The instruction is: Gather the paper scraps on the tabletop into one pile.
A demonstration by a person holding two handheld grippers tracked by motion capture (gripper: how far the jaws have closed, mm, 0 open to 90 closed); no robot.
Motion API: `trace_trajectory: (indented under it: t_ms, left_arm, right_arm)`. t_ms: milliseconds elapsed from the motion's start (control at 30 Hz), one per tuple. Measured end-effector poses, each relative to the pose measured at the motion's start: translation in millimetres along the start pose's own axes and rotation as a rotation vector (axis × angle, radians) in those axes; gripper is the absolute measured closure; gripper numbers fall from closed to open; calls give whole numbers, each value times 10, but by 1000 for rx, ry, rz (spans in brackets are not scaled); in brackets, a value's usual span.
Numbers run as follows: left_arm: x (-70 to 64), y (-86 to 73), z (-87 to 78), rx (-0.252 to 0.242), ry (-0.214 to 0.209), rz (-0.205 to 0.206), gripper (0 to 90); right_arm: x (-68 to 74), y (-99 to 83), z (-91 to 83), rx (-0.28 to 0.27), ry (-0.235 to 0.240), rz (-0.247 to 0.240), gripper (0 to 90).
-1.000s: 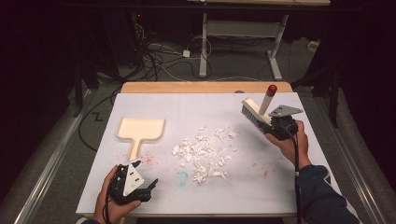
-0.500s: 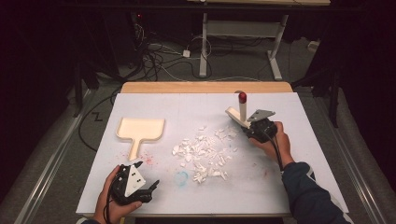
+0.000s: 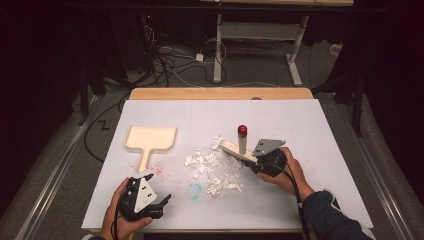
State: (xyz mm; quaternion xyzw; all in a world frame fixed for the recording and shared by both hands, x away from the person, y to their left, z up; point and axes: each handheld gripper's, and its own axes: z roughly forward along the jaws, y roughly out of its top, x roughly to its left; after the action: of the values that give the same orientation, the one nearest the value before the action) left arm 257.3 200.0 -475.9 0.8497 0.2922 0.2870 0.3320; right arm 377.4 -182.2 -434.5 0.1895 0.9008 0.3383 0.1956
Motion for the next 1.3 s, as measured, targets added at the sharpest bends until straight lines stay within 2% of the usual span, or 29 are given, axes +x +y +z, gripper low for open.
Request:
trace_trajectory:
  t_ms: [100, 167, 300, 400, 533, 667, 867, 933, 1000, 1033, 1100, 1133, 1167, 1300]
  left_arm:
    - [-2, 6, -5, -1, 2, 1, 164]
    - [-1, 7, -7, -1, 3, 3, 164]
    - [7, 3, -9, -7, 4, -5, 165]
    - [12, 1, -7, -3, 1, -5, 165]
    - [9, 2, -6, -5, -2, -4, 165]
    - [12, -6, -3, -5, -3, -9, 164]
    - [0, -12, 10, -2, -10, -9, 165]
    - [1, -14, 16, 0, -13, -10, 165]
    - [1, -18, 21, 3, -15, -13, 164]
    - [1, -19, 22, 5, -16, -11, 164]
    - [0, -22, 24, 7, -15, -8, 165]
    - [0, -24, 23, 5, -15, -13, 165]
    - [2, -26, 21, 7, -14, -13, 165]
    - [5, -33, 12, 10, -14, -11, 165]
  right_arm:
    - [21, 36, -89, -27, 4, 1, 692]
    - [-5, 71, -157, -46, -13, 3, 692]
    - [-129, 146, -250, -72, -54, 13, 692]
    - [-262, 217, -243, -87, -76, 27, 692]
    - [-442, 300, -125, -77, -110, 45, 692]
    - [-597, 350, 48, -67, -107, 75, 692]
    - [-773, 365, 338, -37, -177, 55, 692]
    - [-832, 334, 446, -23, -178, 57, 692]
    - [-856, 299, 557, 1, -197, 30, 692]
    - [-862, 281, 608, 13, -188, 19, 692]
    - [-851, 272, 669, -12, -166, 23, 692]
    - [-829, 283, 690, -19, -164, 16, 692]
    - [-797, 294, 710, -24, -143, 7, 692]
    - [-591, 346, 767, -52, -68, -71, 690]
